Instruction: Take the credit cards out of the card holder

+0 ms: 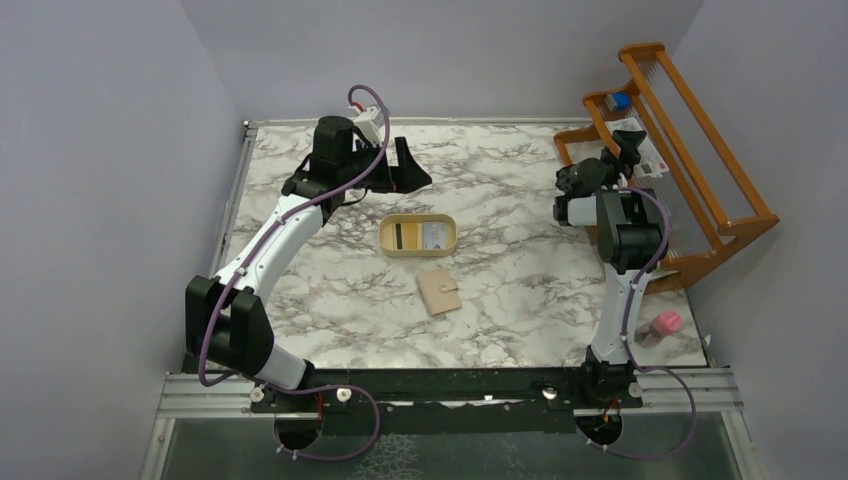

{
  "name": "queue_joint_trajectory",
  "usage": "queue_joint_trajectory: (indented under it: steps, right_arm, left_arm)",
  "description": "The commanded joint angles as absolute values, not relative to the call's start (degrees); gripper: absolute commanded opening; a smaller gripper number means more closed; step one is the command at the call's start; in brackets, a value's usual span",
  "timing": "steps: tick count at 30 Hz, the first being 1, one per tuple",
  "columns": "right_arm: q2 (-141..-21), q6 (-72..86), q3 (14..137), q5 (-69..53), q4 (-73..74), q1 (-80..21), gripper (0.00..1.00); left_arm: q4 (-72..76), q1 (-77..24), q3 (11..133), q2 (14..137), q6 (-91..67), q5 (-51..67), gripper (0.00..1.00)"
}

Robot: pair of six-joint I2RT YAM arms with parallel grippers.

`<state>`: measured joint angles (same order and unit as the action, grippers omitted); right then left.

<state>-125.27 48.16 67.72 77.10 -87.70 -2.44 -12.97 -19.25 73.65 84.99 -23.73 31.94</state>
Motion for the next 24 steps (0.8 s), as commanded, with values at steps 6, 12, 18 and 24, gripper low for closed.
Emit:
queue_joint_trajectory:
  steps: [6, 12, 18, 24]
  right_arm:
    - [-126.1, 50.2, 63.0, 79.3, -102.3, -0.4, 0.78]
    - [-127.0, 51.9, 60.8, 79.5, -102.3, -0.4, 0.43]
    - [-128.1, 52.6, 60.4, 79.8, -102.4, -0.4, 0.25]
    - [-129.2, 52.9, 61.3, 78.8, -102.4, -1.4, 0.05]
  left_arm:
    - [-13.2, -19.4, 75.2, 86.7, -23.4, 33.6, 0.95]
    - [-13.6, -19.4, 74.1, 86.8, -22.6, 33.3, 0.95]
    - [-14.1, -19.4, 74.0, 87.4, -21.7, 33.0, 0.95]
    - [-14.7, -19.4, 74.3, 88.1, -21.1, 32.5, 0.94]
